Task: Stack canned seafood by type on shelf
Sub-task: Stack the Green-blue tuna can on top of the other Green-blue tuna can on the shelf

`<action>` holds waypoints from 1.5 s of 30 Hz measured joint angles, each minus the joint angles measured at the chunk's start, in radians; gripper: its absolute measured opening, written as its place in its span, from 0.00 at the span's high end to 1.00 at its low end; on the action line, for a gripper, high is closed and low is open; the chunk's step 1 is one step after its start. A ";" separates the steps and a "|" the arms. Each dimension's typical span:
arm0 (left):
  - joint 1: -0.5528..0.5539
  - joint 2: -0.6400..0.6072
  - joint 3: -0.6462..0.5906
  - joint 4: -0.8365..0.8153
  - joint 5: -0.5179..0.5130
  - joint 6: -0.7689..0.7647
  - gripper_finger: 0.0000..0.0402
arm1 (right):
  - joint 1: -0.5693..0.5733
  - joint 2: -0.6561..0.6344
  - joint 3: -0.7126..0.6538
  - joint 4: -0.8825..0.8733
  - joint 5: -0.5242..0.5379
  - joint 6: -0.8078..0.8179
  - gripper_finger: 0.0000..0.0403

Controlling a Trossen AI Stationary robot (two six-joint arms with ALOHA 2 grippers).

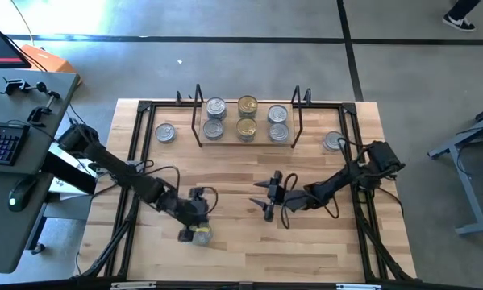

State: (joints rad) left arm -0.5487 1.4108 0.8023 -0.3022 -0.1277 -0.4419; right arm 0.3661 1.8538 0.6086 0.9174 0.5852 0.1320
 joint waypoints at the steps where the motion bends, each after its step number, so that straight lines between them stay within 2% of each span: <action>1: -0.013 0.000 -0.006 -0.018 0.039 -0.054 1.00 | -0.001 0.000 0.000 -0.003 0.003 -0.001 0.36; 4: -0.045 0.010 -0.041 -0.005 0.094 -0.145 1.00 | -0.003 0.000 -0.001 -0.011 0.013 -0.006 0.36; 7: -0.058 0.036 -0.073 -0.010 0.085 -0.168 1.00 | -0.006 0.000 -0.001 -0.021 0.013 -0.009 0.36; 10: -0.046 0.076 -0.089 0.025 0.040 -0.122 1.00 | -0.006 0.000 -0.001 -0.021 0.012 -0.026 0.36; 15: 0.022 0.167 -0.088 0.183 -0.019 0.084 1.00 | -0.005 0.000 -0.001 -0.024 0.010 -0.047 0.36; 19: 0.110 0.248 -0.094 0.441 -0.096 0.330 1.00 | -0.006 0.000 -0.001 -0.029 0.009 -0.047 0.36; 22: 0.184 0.301 -0.095 0.696 -0.115 0.504 1.00 | -0.006 0.000 -0.001 -0.042 0.010 -0.046 0.36; 25: 0.240 0.317 -0.093 0.843 -0.110 0.572 1.00 | -0.005 0.000 -0.001 -0.051 0.009 -0.045 0.36; 30: 0.254 0.254 -0.093 0.795 -0.034 0.595 1.00 | 0.008 0.000 -0.001 -0.053 -0.013 -0.044 0.36; 33: 0.218 0.234 -0.093 0.716 0.042 0.665 0.99 | 0.007 0.000 -0.001 -0.054 -0.045 -0.041 0.36; 36: 0.169 0.230 -0.093 0.667 0.092 0.757 0.94 | -0.010 0.000 -0.002 -0.053 -0.045 -0.020 0.36; 38: 0.145 0.233 -0.093 0.641 0.091 0.799 0.88 | -0.026 0.000 -0.002 -0.053 -0.045 0.003 0.36; 40: 0.133 0.245 -0.093 0.646 0.046 0.823 0.81 | -0.040 0.000 -0.001 -0.052 -0.045 0.028 0.36; 42: 0.138 0.264 -0.093 0.673 0.008 0.848 0.75 | -0.049 0.000 -0.002 -0.053 -0.045 0.046 0.36; 45: 0.153 0.305 -0.091 0.684 0.005 0.882 0.68 | -0.054 0.000 -0.002 -0.052 -0.058 0.045 0.36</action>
State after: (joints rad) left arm -0.3959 1.7154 0.7113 0.3817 -0.1231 0.4397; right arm 0.3119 1.8538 0.6067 0.8656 0.5276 0.1772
